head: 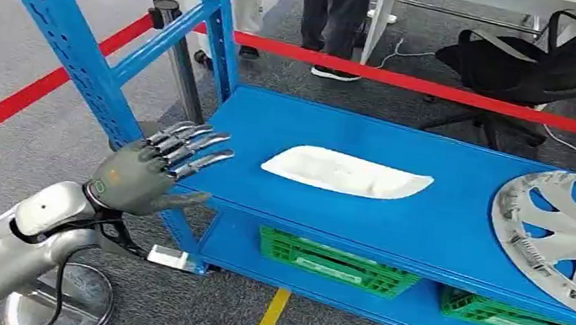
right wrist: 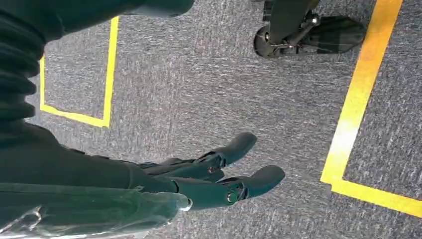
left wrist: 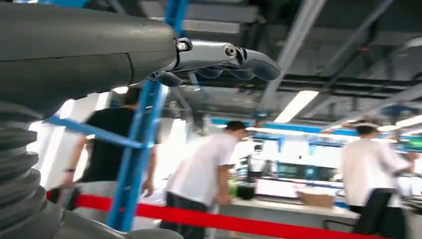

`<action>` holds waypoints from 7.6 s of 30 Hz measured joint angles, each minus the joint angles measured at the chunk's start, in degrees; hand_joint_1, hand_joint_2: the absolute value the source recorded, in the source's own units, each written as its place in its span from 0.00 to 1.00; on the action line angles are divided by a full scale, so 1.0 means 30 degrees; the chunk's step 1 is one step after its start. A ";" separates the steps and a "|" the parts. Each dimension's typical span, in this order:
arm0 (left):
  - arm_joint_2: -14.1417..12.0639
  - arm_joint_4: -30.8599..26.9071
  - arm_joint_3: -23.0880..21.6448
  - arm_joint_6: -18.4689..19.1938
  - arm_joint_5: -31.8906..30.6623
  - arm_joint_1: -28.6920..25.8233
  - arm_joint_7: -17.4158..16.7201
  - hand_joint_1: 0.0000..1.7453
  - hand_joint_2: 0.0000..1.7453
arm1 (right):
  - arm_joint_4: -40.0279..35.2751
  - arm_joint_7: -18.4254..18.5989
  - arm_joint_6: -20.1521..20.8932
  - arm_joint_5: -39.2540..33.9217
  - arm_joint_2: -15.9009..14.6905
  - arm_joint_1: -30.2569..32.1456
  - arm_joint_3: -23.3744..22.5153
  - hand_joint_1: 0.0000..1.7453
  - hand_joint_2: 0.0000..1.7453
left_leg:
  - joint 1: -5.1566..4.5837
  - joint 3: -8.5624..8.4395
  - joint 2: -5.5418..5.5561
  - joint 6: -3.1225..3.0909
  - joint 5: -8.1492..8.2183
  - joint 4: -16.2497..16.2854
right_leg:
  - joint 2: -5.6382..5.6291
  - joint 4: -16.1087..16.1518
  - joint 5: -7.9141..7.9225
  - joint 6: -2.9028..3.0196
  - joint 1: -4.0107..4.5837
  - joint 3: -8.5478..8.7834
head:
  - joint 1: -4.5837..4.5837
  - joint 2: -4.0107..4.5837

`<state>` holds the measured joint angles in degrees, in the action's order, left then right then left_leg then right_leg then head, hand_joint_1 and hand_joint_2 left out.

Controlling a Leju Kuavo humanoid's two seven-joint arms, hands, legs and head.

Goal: Take the parts from the cabinet and place them on the table.

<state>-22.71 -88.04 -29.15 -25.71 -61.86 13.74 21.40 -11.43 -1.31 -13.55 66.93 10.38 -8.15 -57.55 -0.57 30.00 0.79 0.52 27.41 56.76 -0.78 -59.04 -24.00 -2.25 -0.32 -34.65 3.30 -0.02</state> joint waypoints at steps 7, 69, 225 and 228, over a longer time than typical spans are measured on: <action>-0.0591 -0.0496 -0.1707 0.0620 0.0044 0.1514 0.0088 0.00 1.00 | 0.0000 0.0066 0.0044 0.0007 0.0000 0.0014 0.0131 0.00 1.00 | 0.0001 0.0003 0.0000 0.0001 -0.0003 -0.0001 | -0.0004 -0.0002 0.0002 0.0002 0.0001 0.0002 | 0.0000 0.0000; 0.1763 1.1000 -0.2144 0.1939 0.2099 0.7569 0.0437 0.00 1.00 | 0.0000 0.0466 0.0336 0.0678 0.0044 -0.0588 0.2047 0.00 1.00 | 0.0069 0.0192 -0.0295 0.0275 -0.0333 -0.0200 | -0.0300 0.0083 0.0388 0.0267 0.0058 -0.0348 | 0.0000 0.0000; 0.5501 2.1726 -0.5036 0.1647 0.3498 1.1699 0.1275 0.00 1.00 | 0.0007 0.0809 0.1254 0.0736 0.1158 -0.1509 0.4109 0.00 1.00 | 0.0046 0.0248 -0.0236 0.0208 -0.0368 -0.0197 | -0.0225 0.0096 0.0397 0.0228 0.0034 -0.0365 | 0.0000 0.0000; 0.5747 2.1726 -0.5051 0.1640 0.3432 1.1700 0.1319 0.00 1.00 | 0.0007 0.0809 0.1254 0.0729 0.1158 -0.1505 0.4211 0.00 1.00 | 0.0046 0.0248 -0.0236 0.0208 -0.0368 -0.0196 | -0.0224 0.0096 0.0399 0.0225 0.0034 -0.0364 | 0.0000 0.0000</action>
<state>-5.47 -22.86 -44.30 -20.79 -51.56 48.85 25.35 -11.41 1.11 -9.79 69.11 13.86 -12.67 -44.92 -0.43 30.74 0.08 1.15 26.31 56.17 -1.45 -58.75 -22.80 -1.58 -0.22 -35.74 3.30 -0.02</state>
